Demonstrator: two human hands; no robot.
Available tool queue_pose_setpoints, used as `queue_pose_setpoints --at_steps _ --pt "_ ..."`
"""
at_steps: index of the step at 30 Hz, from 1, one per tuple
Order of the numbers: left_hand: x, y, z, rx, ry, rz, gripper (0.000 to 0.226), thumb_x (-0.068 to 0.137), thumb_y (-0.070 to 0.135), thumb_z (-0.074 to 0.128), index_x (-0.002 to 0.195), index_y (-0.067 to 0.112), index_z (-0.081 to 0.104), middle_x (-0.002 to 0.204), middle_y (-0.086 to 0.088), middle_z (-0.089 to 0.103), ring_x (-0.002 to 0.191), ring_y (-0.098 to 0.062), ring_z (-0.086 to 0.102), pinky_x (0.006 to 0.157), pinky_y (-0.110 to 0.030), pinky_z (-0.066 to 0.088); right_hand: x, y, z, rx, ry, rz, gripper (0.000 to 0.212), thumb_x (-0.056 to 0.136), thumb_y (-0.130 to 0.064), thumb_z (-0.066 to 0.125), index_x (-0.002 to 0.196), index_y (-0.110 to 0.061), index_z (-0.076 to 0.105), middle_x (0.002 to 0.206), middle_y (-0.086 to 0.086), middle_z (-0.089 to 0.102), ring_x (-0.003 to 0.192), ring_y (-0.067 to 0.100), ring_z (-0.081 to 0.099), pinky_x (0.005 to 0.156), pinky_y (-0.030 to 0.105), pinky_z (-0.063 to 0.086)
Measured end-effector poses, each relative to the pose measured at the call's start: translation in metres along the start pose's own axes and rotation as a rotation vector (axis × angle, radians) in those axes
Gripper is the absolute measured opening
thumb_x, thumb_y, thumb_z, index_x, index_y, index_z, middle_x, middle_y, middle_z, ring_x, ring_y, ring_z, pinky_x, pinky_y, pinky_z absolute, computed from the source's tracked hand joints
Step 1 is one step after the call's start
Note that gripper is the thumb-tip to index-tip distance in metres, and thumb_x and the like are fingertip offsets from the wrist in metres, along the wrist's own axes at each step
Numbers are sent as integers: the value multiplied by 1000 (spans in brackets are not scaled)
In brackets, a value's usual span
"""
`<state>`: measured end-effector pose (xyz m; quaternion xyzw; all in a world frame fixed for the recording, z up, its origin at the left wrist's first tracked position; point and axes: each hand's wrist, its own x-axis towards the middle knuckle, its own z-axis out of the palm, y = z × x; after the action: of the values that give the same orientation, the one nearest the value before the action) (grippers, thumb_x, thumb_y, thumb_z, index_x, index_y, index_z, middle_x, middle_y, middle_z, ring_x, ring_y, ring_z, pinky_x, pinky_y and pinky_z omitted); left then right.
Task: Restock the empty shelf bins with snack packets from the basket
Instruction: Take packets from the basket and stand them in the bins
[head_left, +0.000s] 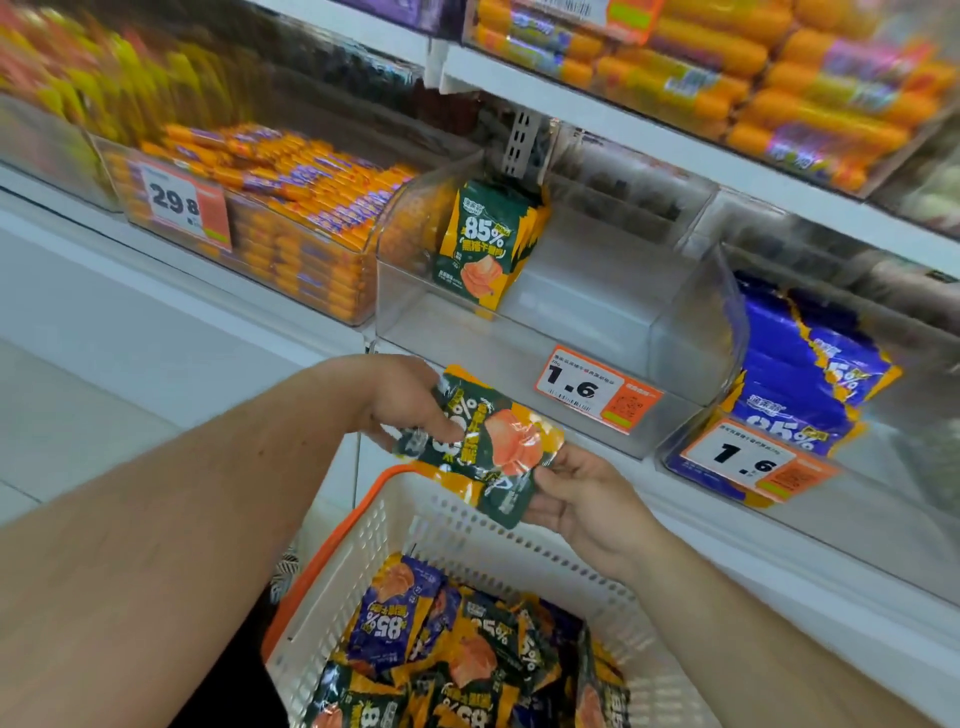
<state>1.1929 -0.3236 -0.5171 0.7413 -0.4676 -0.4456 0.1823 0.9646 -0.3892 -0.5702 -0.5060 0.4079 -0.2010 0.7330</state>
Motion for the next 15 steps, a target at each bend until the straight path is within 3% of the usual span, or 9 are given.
queue_pose_setpoints --at_steps 4,6,8,11,15 --pt "-4 9 -8 -222 94 151 21 84 21 76 100 13 66 99 -8 74 87 -20 70 77 -34 58 -17 -21 4 -425 -51 5 10 87 2 65 92 -5 71 80 11 74 64 21 65 56 29 45" --pt "-10 18 -13 -321 144 244 16 83 17 77 95 15 67 93 -8 76 82 -19 71 82 -37 57 -21 -34 5 -603 48 -63 6 82 -7 74 77 -7 71 65 6 67 53 14 52 50 27 35" --pt "-17 26 -16 -355 192 334 12 82 15 77 88 21 69 89 -3 76 78 -14 71 77 -32 57 -21 -46 7 -699 191 -190 13 78 -14 78 74 -5 69 63 3 61 52 9 48 52 24 37" --pt "-26 33 -18 -328 187 436 18 79 12 79 81 28 70 80 6 76 74 -7 71 62 -17 54 -22 -66 18 -678 255 -406 13 73 -12 83 77 -13 71 71 -3 66 67 10 58 65 27 49" --pt "-33 38 -15 -300 182 488 18 76 11 81 79 27 72 80 5 76 75 -8 72 62 -20 54 -16 -87 31 -537 133 -428 15 80 -2 76 85 -15 72 80 5 72 74 14 66 69 28 54"
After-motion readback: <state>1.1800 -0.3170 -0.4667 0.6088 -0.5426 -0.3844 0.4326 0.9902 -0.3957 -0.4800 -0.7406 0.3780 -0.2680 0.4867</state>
